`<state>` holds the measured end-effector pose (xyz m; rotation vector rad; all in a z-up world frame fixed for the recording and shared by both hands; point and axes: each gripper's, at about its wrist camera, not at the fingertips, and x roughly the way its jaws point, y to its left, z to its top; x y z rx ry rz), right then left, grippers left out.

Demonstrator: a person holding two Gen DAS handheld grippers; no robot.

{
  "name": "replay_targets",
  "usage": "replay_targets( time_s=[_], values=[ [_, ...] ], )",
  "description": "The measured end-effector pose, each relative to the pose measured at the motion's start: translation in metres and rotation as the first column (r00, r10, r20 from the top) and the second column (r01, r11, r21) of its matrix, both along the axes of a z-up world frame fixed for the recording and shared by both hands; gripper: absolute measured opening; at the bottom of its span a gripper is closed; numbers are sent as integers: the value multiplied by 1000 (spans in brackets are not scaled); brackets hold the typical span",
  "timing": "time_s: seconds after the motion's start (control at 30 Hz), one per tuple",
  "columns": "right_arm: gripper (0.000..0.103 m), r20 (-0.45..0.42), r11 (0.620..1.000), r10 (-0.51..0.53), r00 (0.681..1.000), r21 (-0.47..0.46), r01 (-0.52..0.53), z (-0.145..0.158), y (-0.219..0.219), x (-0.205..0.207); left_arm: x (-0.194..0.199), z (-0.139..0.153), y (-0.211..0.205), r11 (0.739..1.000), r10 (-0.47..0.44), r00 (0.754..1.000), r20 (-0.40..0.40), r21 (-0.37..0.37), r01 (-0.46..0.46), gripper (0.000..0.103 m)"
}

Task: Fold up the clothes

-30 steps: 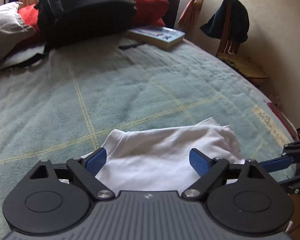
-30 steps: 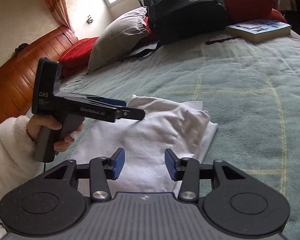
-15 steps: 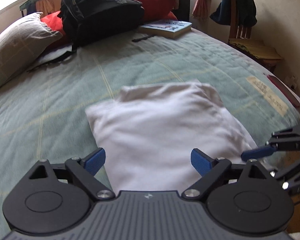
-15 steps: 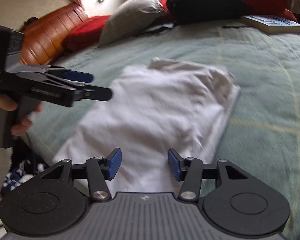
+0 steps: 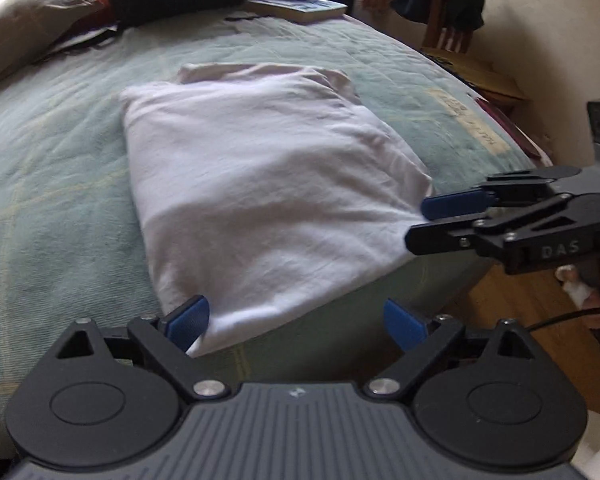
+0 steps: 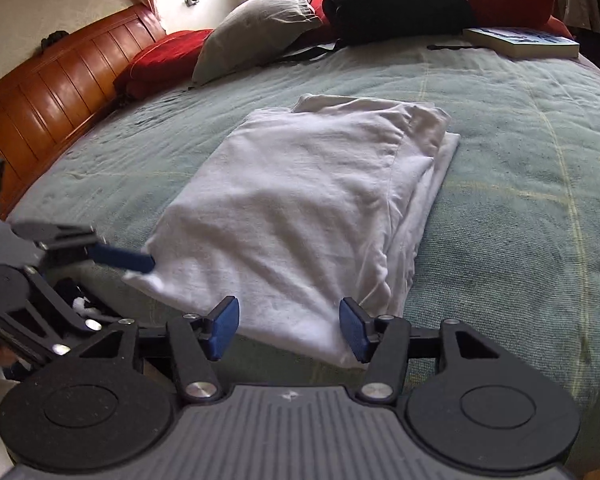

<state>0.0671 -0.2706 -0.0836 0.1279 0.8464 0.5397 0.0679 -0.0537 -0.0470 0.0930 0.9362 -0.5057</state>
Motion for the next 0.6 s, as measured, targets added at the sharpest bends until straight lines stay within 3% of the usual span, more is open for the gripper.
replay_targets(
  time_s=[0.23,0.6],
  values=[
    [67,69,1000,26,997,-1,-26,19,6,0,-7,25,11,998,61,994,89,-3,-61,94],
    [68,114,998,16,993,-61,-9,27,42,73,-2,22,33,976,198,974,111,75,-207,94]
  ],
)
